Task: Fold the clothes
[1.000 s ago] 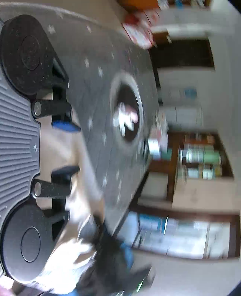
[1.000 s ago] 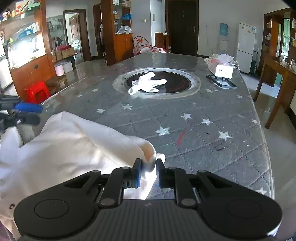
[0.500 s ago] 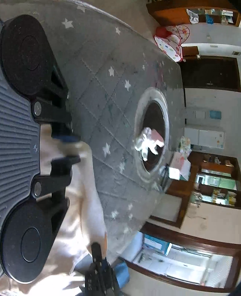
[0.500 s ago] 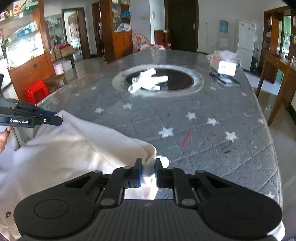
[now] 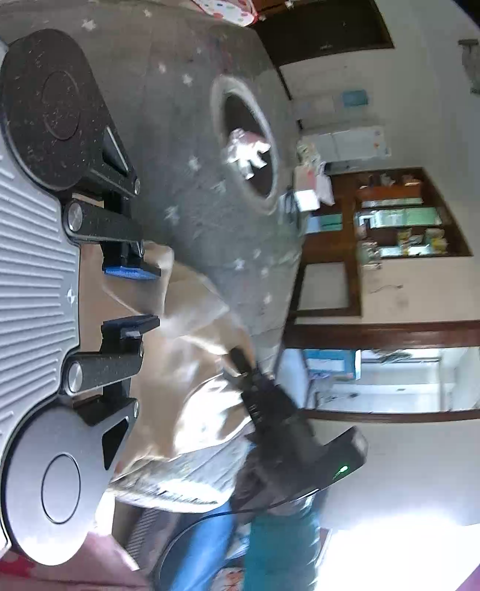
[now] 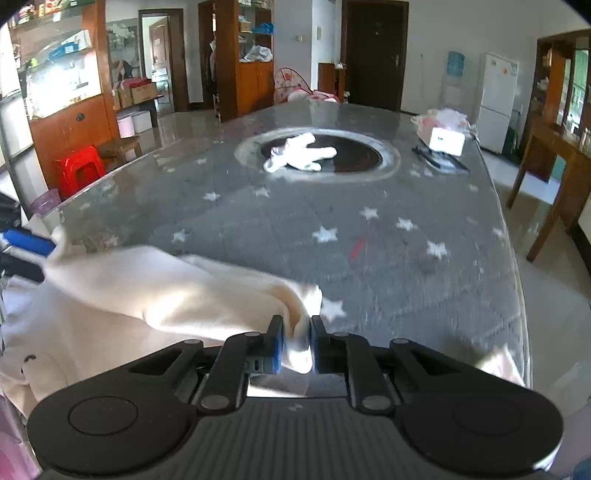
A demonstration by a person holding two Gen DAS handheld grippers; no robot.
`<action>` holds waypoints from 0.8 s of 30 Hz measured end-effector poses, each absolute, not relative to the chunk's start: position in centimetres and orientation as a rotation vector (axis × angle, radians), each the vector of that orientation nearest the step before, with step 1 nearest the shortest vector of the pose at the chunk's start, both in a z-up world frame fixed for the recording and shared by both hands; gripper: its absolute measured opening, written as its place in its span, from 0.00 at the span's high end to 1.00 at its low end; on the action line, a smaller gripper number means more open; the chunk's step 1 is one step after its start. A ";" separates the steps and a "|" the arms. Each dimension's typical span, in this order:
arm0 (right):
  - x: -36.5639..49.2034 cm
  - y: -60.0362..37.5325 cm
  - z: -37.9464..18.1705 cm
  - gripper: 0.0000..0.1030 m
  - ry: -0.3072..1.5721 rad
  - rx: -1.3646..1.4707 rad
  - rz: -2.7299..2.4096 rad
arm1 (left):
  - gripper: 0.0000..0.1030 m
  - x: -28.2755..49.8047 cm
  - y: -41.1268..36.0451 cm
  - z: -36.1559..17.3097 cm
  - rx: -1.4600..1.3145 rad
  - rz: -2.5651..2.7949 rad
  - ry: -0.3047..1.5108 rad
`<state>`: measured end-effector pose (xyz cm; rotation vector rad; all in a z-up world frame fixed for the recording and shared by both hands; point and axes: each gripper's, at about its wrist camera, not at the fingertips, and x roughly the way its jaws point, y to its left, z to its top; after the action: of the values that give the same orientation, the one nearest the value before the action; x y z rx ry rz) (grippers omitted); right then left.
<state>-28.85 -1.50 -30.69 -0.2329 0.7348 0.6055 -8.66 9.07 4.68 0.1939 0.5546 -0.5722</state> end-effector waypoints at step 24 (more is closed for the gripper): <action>-30.2 -2.1 -31.4 0.66 0.733 -0.261 0.593 | 0.40 -7.3 9.0 4.1 0.041 -0.476 0.653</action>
<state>-30.17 -2.09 -31.39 -0.2606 0.7332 0.5932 -7.34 9.01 4.10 0.0407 0.6532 -0.4756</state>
